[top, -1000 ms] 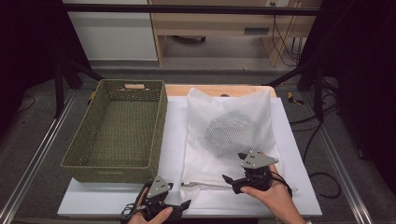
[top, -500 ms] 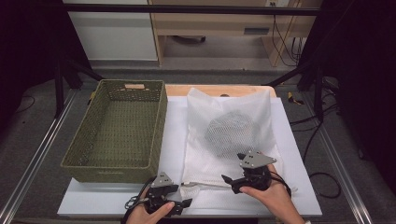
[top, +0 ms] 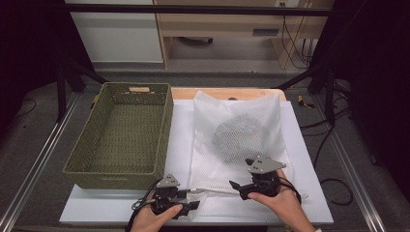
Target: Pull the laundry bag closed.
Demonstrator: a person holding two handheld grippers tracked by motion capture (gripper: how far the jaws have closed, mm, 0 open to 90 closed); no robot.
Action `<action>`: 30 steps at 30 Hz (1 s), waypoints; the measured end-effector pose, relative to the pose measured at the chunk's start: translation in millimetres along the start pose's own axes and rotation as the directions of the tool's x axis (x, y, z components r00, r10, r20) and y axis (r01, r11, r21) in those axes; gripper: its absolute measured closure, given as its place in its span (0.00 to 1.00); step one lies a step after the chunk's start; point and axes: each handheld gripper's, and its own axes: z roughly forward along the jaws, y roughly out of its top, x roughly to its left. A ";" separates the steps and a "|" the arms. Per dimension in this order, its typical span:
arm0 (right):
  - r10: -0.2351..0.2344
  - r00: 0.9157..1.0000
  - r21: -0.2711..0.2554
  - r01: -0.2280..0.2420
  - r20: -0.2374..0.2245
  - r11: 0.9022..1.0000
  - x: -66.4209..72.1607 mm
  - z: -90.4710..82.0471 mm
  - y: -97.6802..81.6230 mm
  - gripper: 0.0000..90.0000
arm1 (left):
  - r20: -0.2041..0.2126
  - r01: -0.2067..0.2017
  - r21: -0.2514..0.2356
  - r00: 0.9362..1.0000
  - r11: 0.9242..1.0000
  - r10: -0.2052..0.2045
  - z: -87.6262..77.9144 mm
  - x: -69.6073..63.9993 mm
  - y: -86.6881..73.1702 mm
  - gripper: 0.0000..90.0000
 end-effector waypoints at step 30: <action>0.001 1.000 -0.006 -0.001 0.000 1.000 -1.2 -2.1 0.7 0.11 | -0.019 0.035 -0.063 0.999 0.997 -0.036 -4.2 6.4 -4.3 0.67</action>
